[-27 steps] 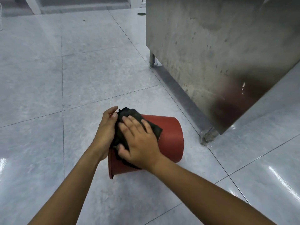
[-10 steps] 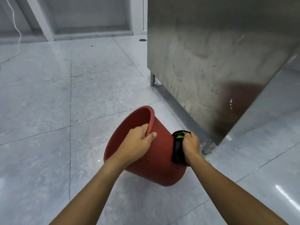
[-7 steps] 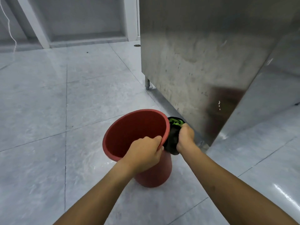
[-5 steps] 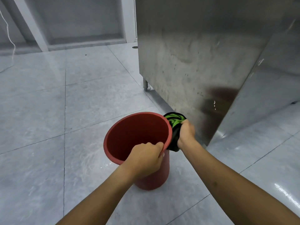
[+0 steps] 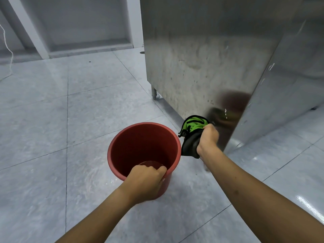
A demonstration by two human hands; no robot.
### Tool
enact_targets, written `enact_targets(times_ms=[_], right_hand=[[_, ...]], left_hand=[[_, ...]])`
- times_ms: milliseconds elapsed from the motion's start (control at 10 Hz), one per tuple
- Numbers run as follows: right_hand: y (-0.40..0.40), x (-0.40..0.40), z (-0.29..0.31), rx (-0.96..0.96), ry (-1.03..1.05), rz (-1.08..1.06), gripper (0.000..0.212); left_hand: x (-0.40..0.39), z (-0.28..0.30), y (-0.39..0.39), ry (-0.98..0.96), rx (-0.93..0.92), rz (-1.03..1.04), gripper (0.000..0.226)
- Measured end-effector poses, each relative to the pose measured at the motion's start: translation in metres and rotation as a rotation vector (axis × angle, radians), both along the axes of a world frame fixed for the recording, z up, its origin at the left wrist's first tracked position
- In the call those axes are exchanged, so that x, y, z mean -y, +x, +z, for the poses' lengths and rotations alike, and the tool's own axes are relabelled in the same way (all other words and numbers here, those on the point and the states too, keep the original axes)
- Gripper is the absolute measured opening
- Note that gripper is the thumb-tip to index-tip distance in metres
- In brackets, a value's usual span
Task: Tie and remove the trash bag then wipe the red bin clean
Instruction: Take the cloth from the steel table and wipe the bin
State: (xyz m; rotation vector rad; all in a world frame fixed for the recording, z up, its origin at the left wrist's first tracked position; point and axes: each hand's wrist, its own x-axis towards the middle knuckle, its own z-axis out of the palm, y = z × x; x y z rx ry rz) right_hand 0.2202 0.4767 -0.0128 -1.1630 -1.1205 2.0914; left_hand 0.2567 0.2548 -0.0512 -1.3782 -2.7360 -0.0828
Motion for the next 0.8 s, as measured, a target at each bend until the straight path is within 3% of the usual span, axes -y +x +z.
enact_targets(times_ms=[200,300,400,500,700,800], right_hand=[[-0.003,0.003,0.026,-0.150,-0.142,0.017,0.016],[-0.007,0.008,0.039,-0.206,-0.180,0.066,0.013],[-0.009,0.018,0.048,-0.241,-0.207,0.121,0.013],[-0.010,0.031,0.051,-0.251,-0.230,0.195,0.016],[0.003,0.035,0.070,-0.332,-0.275,0.313,0.033],[0.011,0.061,0.079,-0.277,-0.173,0.288,0.043]], left_hand=[[-0.003,0.002,0.002,-0.030,0.036,0.036,0.040],[-0.004,0.009,0.004,-0.007,0.079,0.106,0.073],[-0.007,0.018,0.004,0.136,0.038,0.177,0.083],[-0.016,0.031,0.005,0.308,-0.061,0.200,0.059],[-0.014,0.049,0.001,0.538,-0.168,0.163,0.056],[-0.014,0.059,-0.001,0.537,-0.292,-0.134,0.048]])
